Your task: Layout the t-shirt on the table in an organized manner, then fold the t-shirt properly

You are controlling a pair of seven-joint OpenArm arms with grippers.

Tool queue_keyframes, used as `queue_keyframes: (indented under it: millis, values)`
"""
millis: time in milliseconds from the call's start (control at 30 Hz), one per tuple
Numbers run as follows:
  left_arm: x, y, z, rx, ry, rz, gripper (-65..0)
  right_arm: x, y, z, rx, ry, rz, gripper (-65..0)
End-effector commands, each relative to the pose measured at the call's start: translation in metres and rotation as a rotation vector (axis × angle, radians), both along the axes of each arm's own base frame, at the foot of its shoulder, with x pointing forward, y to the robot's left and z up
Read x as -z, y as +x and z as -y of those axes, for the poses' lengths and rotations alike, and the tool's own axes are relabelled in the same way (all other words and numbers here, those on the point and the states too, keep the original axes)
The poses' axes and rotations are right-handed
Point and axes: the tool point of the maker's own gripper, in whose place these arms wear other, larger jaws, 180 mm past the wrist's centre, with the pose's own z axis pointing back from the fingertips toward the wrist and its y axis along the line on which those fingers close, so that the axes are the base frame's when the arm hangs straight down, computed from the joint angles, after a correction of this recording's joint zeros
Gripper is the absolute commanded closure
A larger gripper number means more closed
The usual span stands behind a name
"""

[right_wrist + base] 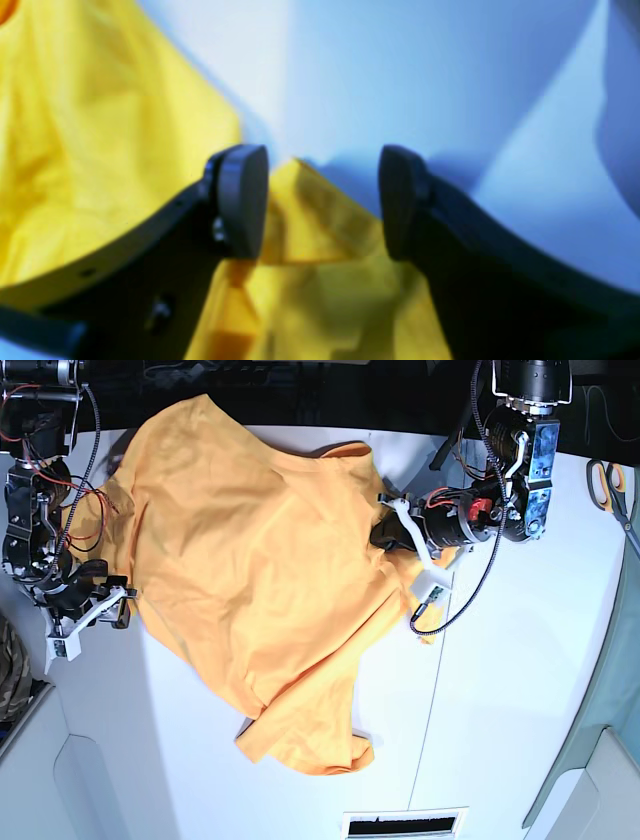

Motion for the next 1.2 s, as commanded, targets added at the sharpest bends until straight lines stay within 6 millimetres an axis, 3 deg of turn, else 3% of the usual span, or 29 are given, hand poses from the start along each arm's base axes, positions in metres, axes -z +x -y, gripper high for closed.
queue_keyframes:
  millis: [0,67,133,333,667,800,867,967,1033,1167]
  values:
    - [-0.014,0.014,-0.001,-0.009,-0.015,0.057,0.0,-0.015,0.012,0.012,0.011,-0.017,0.047,-34.9]
    - [-0.015,0.017,-0.006,-0.024,-0.014,0.061,0.0,-0.007,0.007,0.019,0.018,-0.03,0.021,-34.9]
    - [-0.016,0.019,-0.012,-0.045,-0.012,0.065,0.0,0.0,0.002,0.024,0.023,-0.037,-0.005,-30.6]
    - [-0.019,0.025,-0.038,-0.117,0.001,0.075,0.0,0.01,-0.009,0.04,0.035,-0.061,-0.048,0.0]
    - [-0.032,0.032,-0.118,-0.163,0.139,0.112,0.0,-0.015,-0.017,0.111,0.067,-0.208,-0.052,0.0]
    - [-0.042,0.034,-0.128,-0.146,0.126,0.132,0.0,-0.027,-0.015,0.123,0.139,-0.133,-0.009,0.0]
    - [-0.043,0.032,-0.125,-0.124,0.111,0.137,0.0,-0.031,-0.013,0.12,0.176,-0.049,0.016,0.0]
    - [-0.045,0.032,-0.122,-0.118,0.094,0.141,0.0,-0.038,-0.005,0.107,0.188,0.073,0.065,-22.7]
    - [-0.044,0.031,-0.122,-0.115,0.097,0.134,0.0,-0.045,0.004,0.089,0.144,0.14,0.107,-31.4]
    - [-0.039,0.024,-0.121,-0.099,0.106,0.089,0.0,-0.063,0.032,0.047,0.062,0.24,0.192,-32.1]
